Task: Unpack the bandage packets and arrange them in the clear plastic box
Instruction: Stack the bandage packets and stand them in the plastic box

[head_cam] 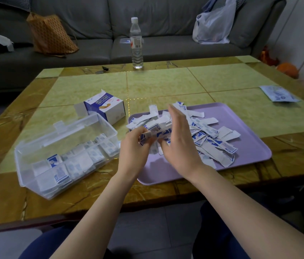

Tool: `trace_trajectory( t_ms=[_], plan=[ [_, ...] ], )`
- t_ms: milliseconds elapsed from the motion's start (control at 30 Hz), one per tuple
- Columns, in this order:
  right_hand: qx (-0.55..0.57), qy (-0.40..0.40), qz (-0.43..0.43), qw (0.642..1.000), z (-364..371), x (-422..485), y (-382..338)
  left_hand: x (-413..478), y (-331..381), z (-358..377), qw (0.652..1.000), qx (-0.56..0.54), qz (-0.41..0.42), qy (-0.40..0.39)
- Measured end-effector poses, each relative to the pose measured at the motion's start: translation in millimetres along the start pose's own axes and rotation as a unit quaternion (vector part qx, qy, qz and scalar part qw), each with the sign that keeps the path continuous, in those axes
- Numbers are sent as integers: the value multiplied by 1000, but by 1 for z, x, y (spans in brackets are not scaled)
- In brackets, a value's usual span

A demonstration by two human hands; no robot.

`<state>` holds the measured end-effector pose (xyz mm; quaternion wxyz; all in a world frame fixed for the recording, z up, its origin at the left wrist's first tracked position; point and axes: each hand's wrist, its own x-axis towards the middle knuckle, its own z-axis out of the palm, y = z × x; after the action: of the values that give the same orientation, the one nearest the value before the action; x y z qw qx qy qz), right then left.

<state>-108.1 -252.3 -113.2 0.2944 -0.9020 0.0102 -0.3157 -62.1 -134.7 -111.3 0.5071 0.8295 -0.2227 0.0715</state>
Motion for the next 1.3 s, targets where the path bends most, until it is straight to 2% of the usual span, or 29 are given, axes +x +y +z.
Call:
trace_trajectory(
  t_ms=[100,267,433,533,600,700,800,933,1033,1067,1133,1233,1300],
  plan=[
    [-25,-9,-10,1000,0,-2,0,2,3,0,999,-39,10,12],
    [17,-114,130,985,-4,3,5,3,1,3,993,-108,-42,-6],
    [10,-179,140,974,-9,3,8,2,-1,3,991,-114,-62,-32],
    [-98,-191,92,972,-13,2,9,0,-4,1,998,-31,-36,-37],
    [-200,-216,48,954,-13,0,11,-3,-6,-1,996,73,46,-32],
    [-264,-256,14,930,-8,-4,6,-8,-14,4,960,226,151,-66],
    [-257,-288,8,923,-1,-8,1,-12,-25,6,917,344,173,-104],
    [-250,-293,20,923,2,-10,-2,-12,-31,2,893,406,158,-114],
    [-286,-300,10,910,5,-12,1,-14,-31,1,862,461,161,-136],
    [-293,-300,11,908,6,-12,2,-15,-31,1,861,461,154,-148],
    [-284,-287,19,914,5,-11,3,-16,-28,-2,884,422,143,-143],
    [-228,-240,20,943,0,-7,3,-13,-21,-8,918,361,133,-99],
    [-195,-198,-2,960,-1,-6,2,-13,-21,-10,921,354,137,-86]
  ],
)
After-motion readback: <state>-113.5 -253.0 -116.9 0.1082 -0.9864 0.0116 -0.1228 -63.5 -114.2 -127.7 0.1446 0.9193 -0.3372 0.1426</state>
